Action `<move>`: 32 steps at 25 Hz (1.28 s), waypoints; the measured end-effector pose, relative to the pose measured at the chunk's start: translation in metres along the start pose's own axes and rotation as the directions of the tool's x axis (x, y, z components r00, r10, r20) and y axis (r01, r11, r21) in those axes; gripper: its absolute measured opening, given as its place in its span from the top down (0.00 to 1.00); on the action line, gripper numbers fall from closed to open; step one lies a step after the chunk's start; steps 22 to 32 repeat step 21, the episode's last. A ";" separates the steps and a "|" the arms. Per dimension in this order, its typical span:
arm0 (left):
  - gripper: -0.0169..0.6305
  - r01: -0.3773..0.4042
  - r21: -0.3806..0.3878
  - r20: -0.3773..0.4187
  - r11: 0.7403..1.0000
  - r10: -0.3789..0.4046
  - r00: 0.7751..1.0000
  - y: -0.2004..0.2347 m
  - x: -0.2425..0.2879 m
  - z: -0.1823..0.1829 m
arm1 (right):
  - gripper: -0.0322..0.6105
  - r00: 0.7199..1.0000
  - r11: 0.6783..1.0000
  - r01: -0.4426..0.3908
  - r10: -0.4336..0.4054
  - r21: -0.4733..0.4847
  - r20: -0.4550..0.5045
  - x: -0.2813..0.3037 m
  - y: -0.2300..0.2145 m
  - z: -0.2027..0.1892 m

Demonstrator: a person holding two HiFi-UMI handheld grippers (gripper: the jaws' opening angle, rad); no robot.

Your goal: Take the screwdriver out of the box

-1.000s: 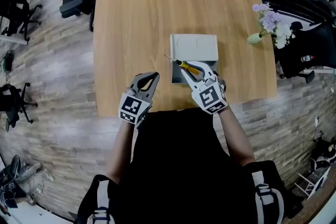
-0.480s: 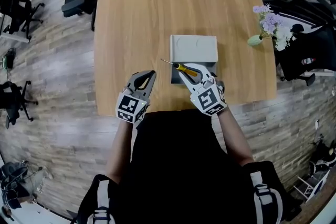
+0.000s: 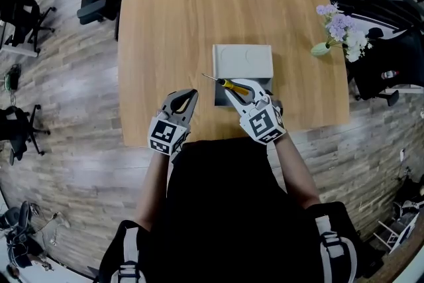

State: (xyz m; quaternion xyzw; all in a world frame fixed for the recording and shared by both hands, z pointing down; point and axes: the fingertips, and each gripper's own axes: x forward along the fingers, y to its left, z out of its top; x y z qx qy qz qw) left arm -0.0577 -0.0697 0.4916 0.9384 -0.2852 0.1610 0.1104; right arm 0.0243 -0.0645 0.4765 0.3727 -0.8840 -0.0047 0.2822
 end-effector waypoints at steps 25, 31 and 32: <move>0.94 0.064 0.025 0.002 0.998 -0.064 0.998 -0.016 0.009 0.005 | 0.81 0.997 0.999 0.051 -0.051 0.005 -0.049 -0.010 0.004 -0.020; 0.94 0.064 0.025 0.002 0.998 -0.064 0.998 -0.016 0.009 0.005 | 0.81 0.997 0.999 0.051 -0.051 0.005 -0.049 -0.010 0.004 -0.020; 0.94 0.064 0.025 0.002 0.998 -0.064 0.998 -0.016 0.009 0.005 | 0.81 0.997 0.999 0.051 -0.051 0.005 -0.049 -0.010 0.004 -0.020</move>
